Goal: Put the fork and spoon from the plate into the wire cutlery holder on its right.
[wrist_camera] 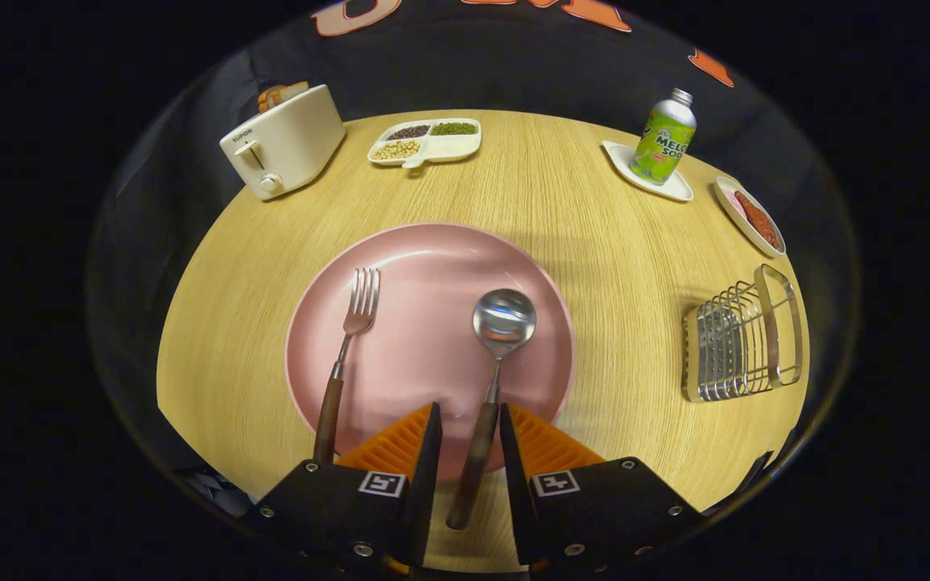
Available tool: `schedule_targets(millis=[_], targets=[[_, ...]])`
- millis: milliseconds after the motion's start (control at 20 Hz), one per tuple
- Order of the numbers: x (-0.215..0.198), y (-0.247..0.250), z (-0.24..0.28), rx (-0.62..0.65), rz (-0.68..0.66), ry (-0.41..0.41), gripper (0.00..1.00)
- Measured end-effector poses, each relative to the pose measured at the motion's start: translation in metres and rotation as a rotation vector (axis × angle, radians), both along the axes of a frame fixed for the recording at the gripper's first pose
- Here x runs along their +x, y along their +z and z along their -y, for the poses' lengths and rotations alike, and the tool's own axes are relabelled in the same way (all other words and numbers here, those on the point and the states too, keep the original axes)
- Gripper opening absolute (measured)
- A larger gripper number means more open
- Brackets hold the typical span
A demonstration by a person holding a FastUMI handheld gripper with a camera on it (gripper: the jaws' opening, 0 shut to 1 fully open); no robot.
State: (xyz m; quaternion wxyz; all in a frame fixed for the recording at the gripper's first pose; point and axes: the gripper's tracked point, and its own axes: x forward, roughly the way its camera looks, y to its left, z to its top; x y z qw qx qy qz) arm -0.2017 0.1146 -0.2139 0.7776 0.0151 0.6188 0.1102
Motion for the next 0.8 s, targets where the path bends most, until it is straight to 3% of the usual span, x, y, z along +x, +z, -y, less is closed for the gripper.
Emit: schedule_targets(millis=[50, 150, 350, 800], targets=[[-0.001, -0.003, 0.001, -0.006, -0.011, -0.001, 0.43], [-0.007, -0.002, -0.001, -0.009, -0.047, -0.016, 0.26], [-0.009, 0.001, 0.000, -0.005, -0.071, -0.030, 0.10], [0.010, 0.036, 0.009, 0.083, 0.039, -0.043, 0.06]])
